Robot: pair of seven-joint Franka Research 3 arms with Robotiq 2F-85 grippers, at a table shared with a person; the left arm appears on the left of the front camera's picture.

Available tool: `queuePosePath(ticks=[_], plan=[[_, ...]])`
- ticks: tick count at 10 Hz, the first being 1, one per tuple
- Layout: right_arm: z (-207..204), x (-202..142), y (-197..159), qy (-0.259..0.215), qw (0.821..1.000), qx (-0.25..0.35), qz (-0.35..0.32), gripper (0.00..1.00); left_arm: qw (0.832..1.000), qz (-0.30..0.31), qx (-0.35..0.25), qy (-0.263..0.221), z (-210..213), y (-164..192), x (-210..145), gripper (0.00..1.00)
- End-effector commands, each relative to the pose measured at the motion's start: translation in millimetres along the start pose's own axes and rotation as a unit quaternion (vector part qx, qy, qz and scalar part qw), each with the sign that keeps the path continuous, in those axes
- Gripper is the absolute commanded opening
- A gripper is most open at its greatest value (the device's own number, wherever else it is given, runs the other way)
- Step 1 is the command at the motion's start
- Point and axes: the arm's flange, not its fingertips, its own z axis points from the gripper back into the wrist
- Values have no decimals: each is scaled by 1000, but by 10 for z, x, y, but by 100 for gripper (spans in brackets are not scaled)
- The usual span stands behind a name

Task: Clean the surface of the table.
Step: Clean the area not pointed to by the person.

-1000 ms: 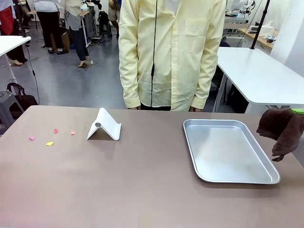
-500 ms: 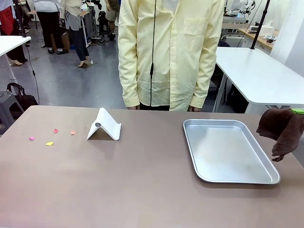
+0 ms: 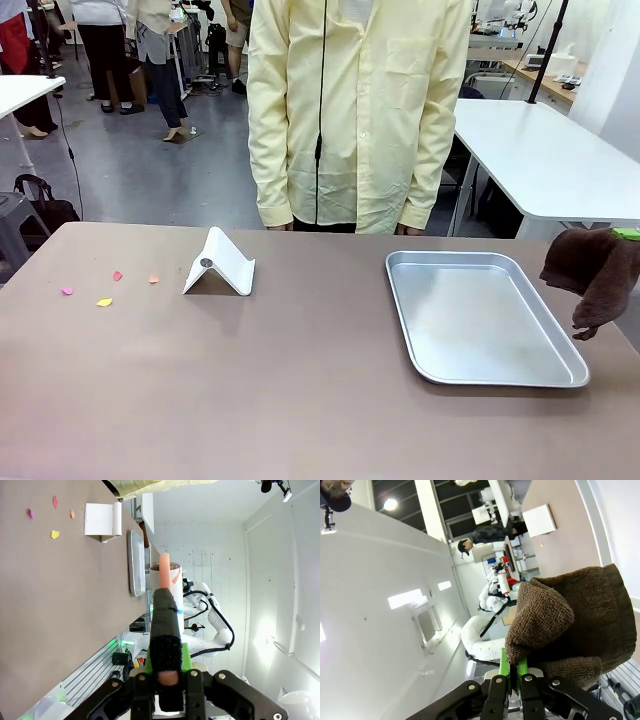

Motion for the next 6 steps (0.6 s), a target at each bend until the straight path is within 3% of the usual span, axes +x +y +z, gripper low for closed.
queuePosePath(ticks=[1, 4, 6], plan=[[28, 5, 51, 4, 1000, 11, 12, 6, 1000, 0, 0, 0, 0, 0, 0, 22], [28, 5, 51, 4, 1000, 11, 12, 6, 988, -6, 123, -97, -200, 33, 112, 22], [28, 5, 51, 4, 1000, 11, 12, 6, 981, 21, 161, -107, -344, 183, 305, 22]])
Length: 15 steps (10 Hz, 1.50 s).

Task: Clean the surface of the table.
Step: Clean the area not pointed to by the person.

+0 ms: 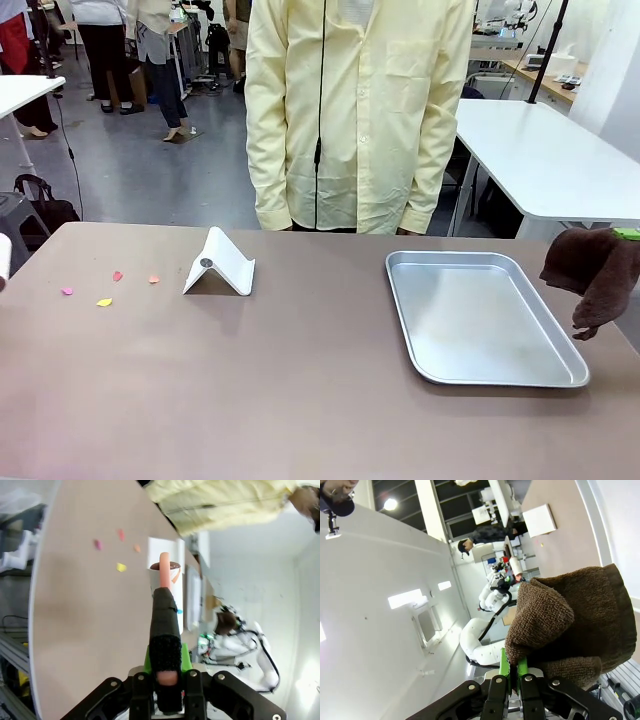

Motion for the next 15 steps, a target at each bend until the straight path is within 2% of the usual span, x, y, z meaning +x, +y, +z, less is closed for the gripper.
queuePosePath(ticks=[1, 3, 8, 10, 12, 13, 15], plan=[[25, 6, 50, 4, 1000, 11, 12, 6, 999, 33, 18, -37, -271, -17, 95, 22], [25, 6, 50, 4, 1000, 11, 12, 6, 994, 65, 37, -75, -365, 78, 335, 22], [25, 6, 50, 4, 1000, 11, 12, 6, 984, 124, 76, -103, -608, 259, 631, 22], [25, 6, 50, 4, 1000, 11, 12, 6, 978, 124, 89, -141, -655, 304, 672, 22], [25, 6, 50, 4, 1000, 11, 12, 6, 978, 107, 91, -157, -675, 331, 675, 22], [25, 6, 50, 4, 1000, 11, 12, 6, 979, 96, 85, -158, -669, 344, 662, 22], [25, 6, 50, 4, 1000, 11, 12, 6, 989, 77, 79, -102, -674, 308, 590, 22]])
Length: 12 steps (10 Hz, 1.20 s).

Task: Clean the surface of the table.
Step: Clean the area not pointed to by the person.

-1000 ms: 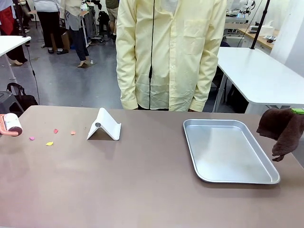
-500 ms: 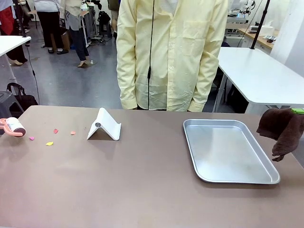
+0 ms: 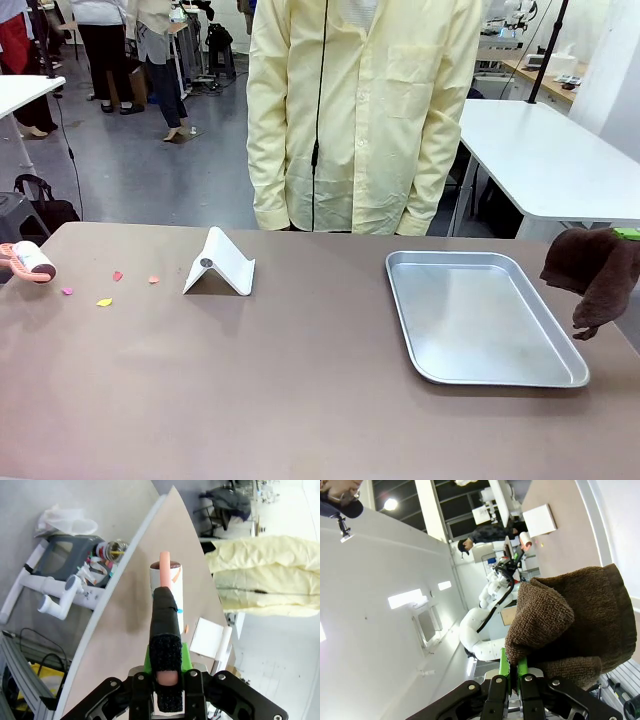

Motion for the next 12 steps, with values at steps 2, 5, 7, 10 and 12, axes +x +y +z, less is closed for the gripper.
queuePosePath(ticks=[2, 5, 7, 10, 12], plan=[[24, 7, 50, 4, 1000, 11, 11, 6, 994, -70, -7, 85, 64, 5, -149, 22], [24, 7, 50, 4, 1000, 11, 11, 6, 992, -77, 12, 103, -59, 25, -194, 22], [24, 7, 50, 4, 1000, 11, 11, 6, 992, -58, 24, 110, -122, 48, -156, 22], [24, 7, 50, 4, 1000, 11, 11, 6, 989, -54, 41, 130, -328, 72, -154, 22], [24, 7, 50, 4, 1000, 11, 11, 6, 989, -47, 50, 130, -494, 21, -118, 22]])
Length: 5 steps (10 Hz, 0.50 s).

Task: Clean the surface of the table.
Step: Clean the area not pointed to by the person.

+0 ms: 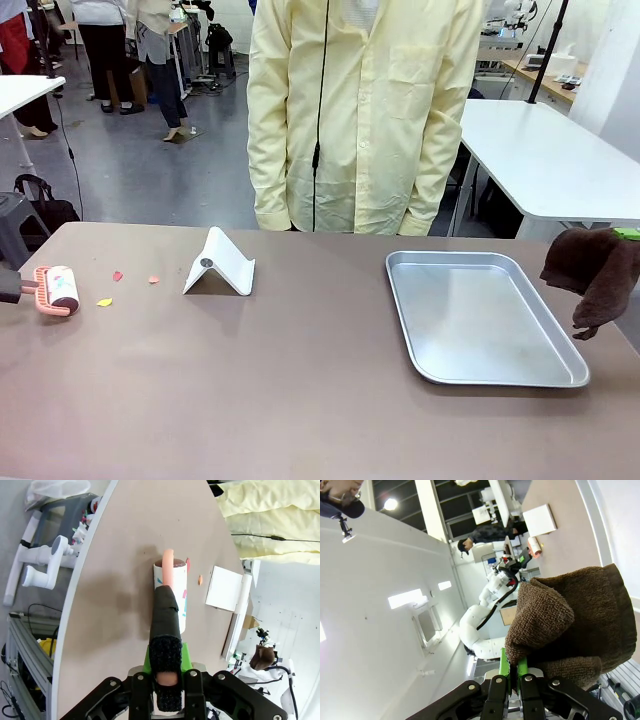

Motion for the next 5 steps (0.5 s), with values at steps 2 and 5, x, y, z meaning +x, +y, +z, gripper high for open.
queuePosePath(ticks=[2, 5], plan=[[23, 8, 49, 4, 1000, 10, 11, 6, 999, 24, 19, 17, -283, -55, 157, 22], [23, 8, 49, 4, 1000, 10, 11, 6, 998, 34, 33, 36, -544, -178, 318, 22]])
